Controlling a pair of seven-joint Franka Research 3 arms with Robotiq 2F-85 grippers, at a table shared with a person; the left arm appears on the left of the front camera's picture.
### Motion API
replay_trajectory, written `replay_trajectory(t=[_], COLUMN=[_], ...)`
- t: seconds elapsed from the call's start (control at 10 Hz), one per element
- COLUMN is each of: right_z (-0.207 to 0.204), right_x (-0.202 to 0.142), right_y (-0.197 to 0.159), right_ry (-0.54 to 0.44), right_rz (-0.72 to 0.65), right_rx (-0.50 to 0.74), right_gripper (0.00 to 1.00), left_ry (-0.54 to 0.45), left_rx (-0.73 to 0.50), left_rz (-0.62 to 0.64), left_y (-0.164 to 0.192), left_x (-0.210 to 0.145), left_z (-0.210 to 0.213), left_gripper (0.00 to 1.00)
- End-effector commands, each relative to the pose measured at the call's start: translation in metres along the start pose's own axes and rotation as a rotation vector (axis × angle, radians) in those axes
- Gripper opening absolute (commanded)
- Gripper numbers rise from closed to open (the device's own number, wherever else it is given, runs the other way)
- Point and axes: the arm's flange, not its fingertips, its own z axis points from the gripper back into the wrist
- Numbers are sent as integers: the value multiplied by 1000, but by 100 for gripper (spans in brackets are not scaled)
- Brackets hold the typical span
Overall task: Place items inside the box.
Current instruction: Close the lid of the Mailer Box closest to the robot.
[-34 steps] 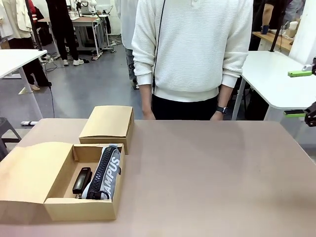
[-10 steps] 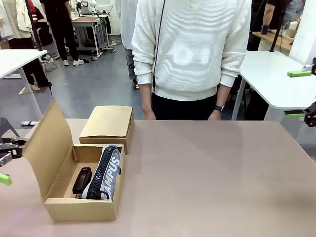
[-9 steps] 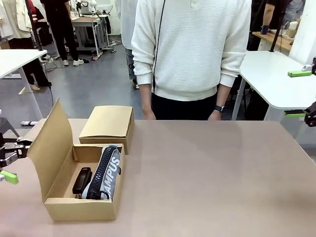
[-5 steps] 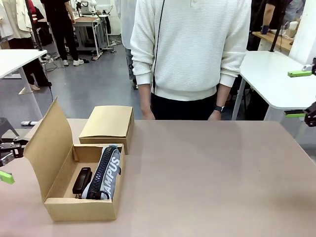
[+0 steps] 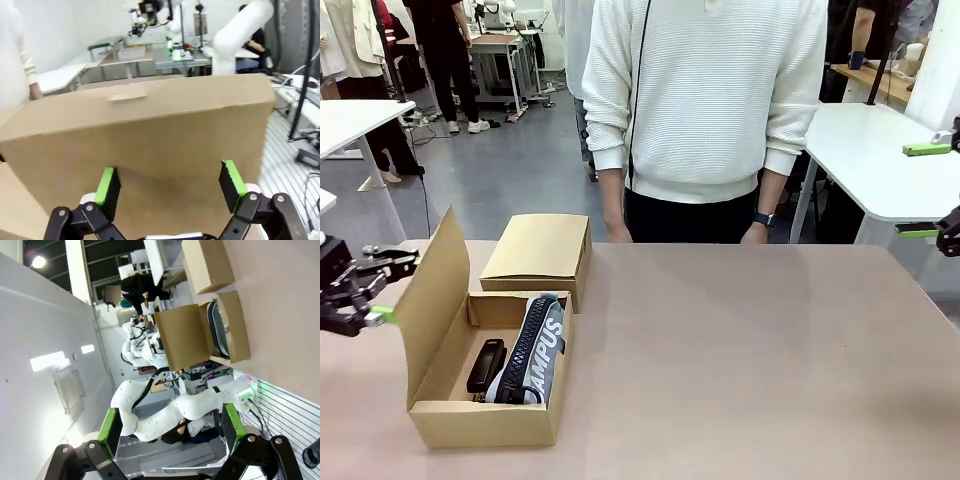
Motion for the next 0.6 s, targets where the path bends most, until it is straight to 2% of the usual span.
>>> replay_trajectory(t=[0.0,0.2,0.5], right_z=[2,2,2], right_x=[-1,-1,-1], right_y=[1,1,1], right_ry=[5,5,5], right_rz=[3,3,3], right_rx=[13,13,13], right_gripper=[100,100,100], left_ry=[1,-20,54], left_rx=[48,53,-19], left_rz=[-18,-7,8], left_y=[-12,-6,-19], left_x=[-6,-13,-29], left_z=[-39,-61,-90], left_gripper=[100,100,100])
